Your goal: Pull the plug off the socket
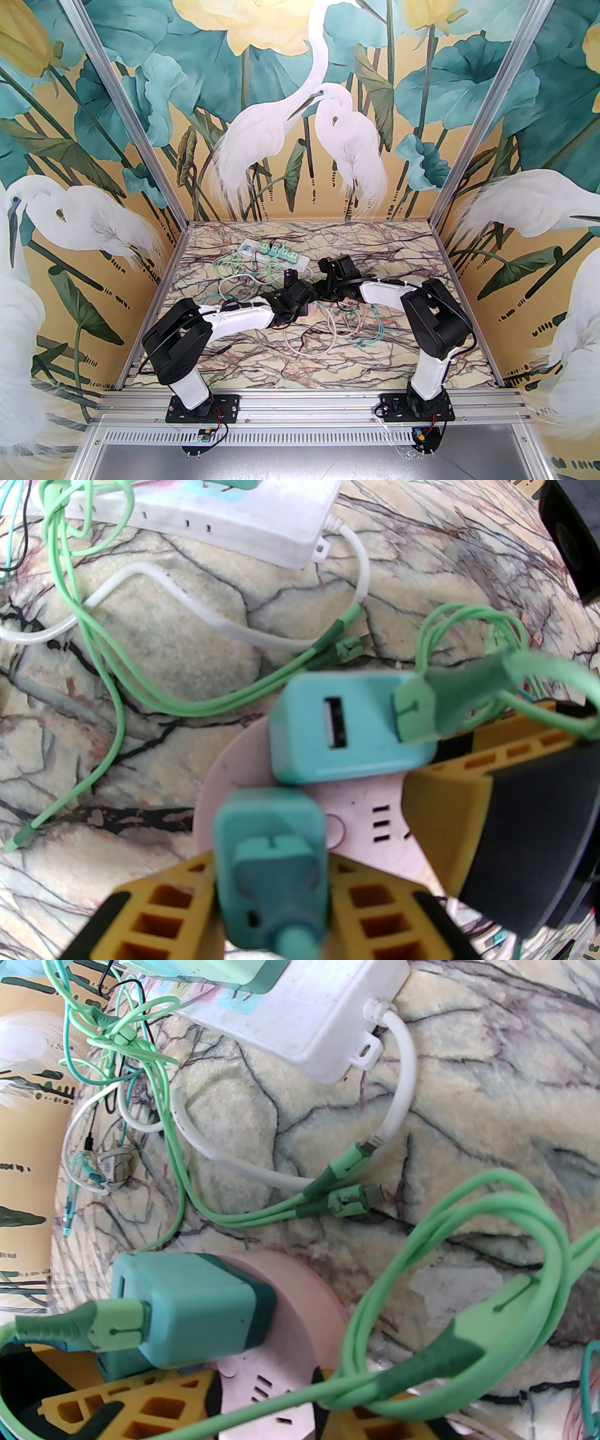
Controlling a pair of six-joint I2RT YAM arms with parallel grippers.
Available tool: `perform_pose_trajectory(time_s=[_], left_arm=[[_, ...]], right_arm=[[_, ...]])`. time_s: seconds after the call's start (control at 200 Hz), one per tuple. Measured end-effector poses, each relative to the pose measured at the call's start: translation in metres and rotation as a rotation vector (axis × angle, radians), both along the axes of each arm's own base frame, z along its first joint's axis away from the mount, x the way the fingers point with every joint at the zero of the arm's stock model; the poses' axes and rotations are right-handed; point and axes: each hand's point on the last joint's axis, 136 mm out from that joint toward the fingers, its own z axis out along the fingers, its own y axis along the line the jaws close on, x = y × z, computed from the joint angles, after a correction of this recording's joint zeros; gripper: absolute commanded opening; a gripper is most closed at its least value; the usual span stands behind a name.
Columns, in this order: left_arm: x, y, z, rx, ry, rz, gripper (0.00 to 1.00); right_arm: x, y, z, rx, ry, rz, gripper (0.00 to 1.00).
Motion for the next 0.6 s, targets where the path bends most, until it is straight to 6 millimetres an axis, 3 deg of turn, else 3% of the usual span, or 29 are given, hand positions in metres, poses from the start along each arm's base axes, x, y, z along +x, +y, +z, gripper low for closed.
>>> perform_pose_trajectory(time_s=[0.3, 0.6], left_arm=[[0.000, 0.000, 0.000, 0.000, 0.001, -0.001, 0.35], [0.000, -0.001, 0.000, 0.000, 0.008, -0.002, 0.37]], right_arm=[[-0.004, -0.011, -0.011, -0.062, 0.028, -0.027, 0.42], [-0.005, 0.003, -0.019, -0.024, 0.044, 0.016, 0.43]])
